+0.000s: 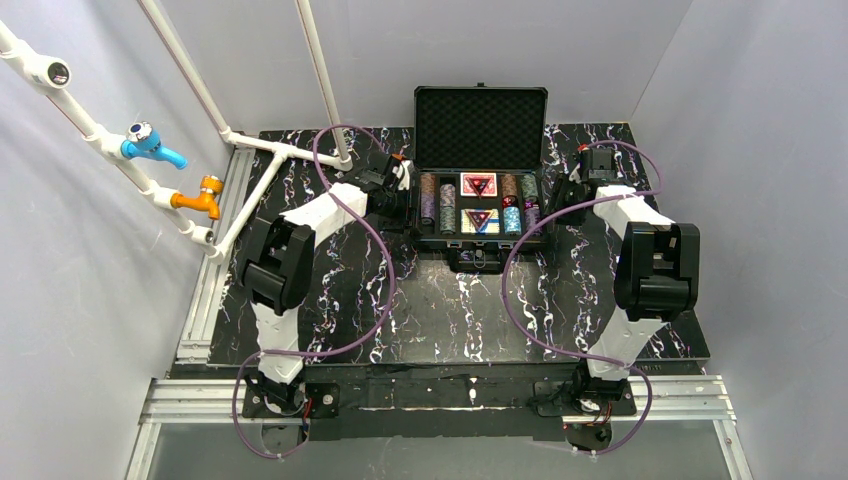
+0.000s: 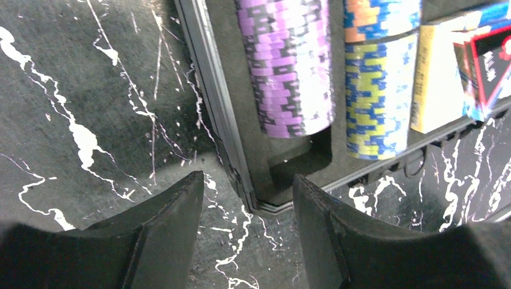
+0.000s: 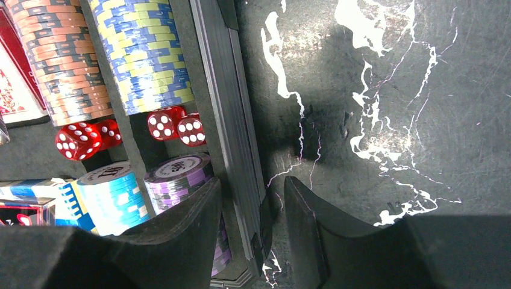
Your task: Pack up texas hold em set
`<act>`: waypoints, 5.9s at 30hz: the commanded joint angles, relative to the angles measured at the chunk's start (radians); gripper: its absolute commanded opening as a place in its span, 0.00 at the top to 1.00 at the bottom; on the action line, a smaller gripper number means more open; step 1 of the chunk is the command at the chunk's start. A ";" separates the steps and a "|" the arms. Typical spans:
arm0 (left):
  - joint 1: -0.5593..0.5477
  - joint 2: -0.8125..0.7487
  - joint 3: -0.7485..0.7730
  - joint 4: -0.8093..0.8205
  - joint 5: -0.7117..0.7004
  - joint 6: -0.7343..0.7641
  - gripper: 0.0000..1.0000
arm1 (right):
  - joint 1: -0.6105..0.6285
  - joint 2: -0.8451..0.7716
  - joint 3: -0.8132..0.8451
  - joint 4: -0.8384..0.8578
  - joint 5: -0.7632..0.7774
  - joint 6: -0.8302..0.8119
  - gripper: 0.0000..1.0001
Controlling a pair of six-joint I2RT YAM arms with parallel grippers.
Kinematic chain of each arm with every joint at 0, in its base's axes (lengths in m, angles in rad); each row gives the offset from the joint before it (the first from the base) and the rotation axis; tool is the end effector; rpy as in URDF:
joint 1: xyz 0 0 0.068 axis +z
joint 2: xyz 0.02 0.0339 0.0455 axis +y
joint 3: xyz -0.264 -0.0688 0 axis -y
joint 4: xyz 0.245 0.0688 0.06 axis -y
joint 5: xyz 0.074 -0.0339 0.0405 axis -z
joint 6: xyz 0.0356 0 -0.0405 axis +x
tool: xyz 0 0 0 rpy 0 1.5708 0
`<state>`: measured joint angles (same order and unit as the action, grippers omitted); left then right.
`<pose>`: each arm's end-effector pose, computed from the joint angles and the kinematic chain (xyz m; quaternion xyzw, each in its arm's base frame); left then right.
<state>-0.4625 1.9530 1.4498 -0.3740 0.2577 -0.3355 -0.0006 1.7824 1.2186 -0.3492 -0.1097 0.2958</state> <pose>0.3820 -0.2006 0.2095 0.1028 0.9280 -0.2423 0.2636 0.3815 0.0037 0.2048 0.1220 0.9372 0.0988 0.3114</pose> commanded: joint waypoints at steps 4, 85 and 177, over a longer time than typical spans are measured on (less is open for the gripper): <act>-0.001 0.024 0.037 -0.015 -0.070 -0.042 0.48 | 0.011 -0.022 -0.023 0.013 -0.071 0.019 0.49; 0.003 0.128 0.240 -0.271 -0.386 0.245 0.74 | 0.017 -0.369 -0.051 -0.065 -0.199 0.157 0.40; 0.002 -0.585 -0.120 -0.059 -0.506 0.303 0.05 | -0.113 0.740 0.817 1.055 -0.867 0.769 0.59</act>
<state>-0.4618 1.4059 1.3357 -0.4408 -0.2283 -0.0406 -0.1631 2.6244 2.0586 0.6670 -0.9230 1.1007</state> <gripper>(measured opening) 0.949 0.404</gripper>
